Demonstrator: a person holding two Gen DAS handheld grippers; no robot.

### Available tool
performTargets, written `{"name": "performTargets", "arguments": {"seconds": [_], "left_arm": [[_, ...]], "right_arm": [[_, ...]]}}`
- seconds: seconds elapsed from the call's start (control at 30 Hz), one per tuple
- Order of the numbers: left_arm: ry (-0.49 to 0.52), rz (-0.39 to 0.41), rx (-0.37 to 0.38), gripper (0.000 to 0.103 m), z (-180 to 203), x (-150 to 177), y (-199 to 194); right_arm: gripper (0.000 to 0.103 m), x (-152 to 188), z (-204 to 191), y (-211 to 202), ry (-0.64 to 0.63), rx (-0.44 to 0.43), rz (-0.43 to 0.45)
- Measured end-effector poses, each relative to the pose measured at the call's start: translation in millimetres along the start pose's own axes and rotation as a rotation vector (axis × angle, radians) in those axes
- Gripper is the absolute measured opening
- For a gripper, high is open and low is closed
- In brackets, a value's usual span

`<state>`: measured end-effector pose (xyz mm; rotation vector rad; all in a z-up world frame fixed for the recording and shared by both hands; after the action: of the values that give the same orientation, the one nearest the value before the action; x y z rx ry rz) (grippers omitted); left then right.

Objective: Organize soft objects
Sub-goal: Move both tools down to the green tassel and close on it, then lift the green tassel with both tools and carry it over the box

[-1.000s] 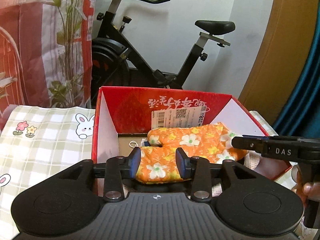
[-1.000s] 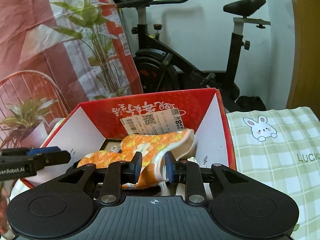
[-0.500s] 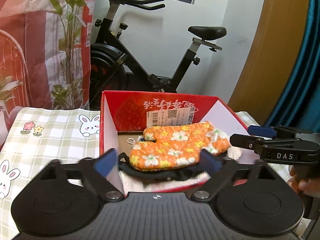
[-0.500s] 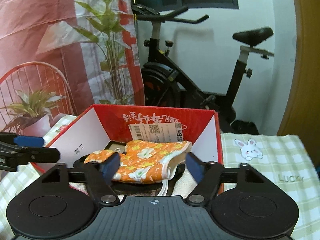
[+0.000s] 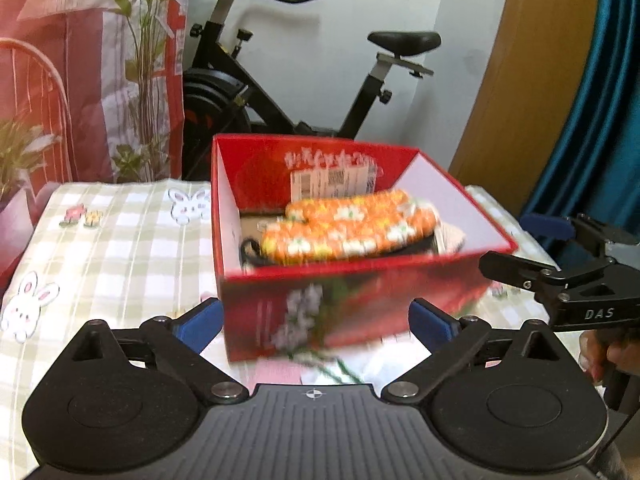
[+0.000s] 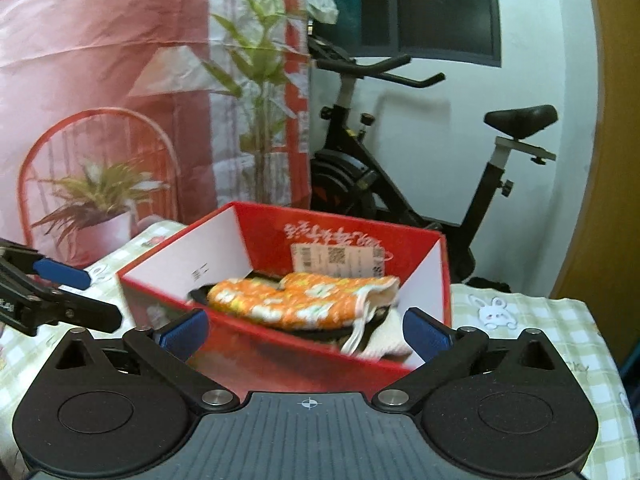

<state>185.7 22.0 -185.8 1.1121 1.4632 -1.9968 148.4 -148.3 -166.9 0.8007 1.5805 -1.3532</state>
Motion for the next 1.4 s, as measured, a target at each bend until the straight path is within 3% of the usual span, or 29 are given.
{"name": "performTargets", "arguments": {"seconds": [0.33,0.53,0.8,1.1,1.4], "left_arm": [[-0.068,-0.049,0.049,0.099,0,54,-11],[-0.125,-0.103,0.099,0.087,7,76,-3],[-0.192,-0.15,0.176,0.068,17,96,11],[-0.234,-0.191,0.239,0.051,22,102,27],[-0.275,-0.204,0.251,0.05,21,106,42]], "right_arm": [[0.101,60,-23,-22,0.032,-0.117,-0.113],[0.093,88,-40,-31,0.02,-0.186,-0.162],[0.072,98,-51,-30,0.018,-0.259,-0.203],[0.067,107,-57,-20,0.017,-0.313,-0.241],[0.064,113,-58,-5,0.048,-0.334,-0.277]]}}
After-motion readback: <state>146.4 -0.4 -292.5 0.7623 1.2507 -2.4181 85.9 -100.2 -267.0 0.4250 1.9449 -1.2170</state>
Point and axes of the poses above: each gripper's, at about its wrist camera, not at the fingertips, and y roughly the way its jaws point, z to its right, x to its underside, the point moved 1 cm from there along y, roughly the way its jaws point, and after that the axes turned 4 degrees about z, right-handed, at the moved point
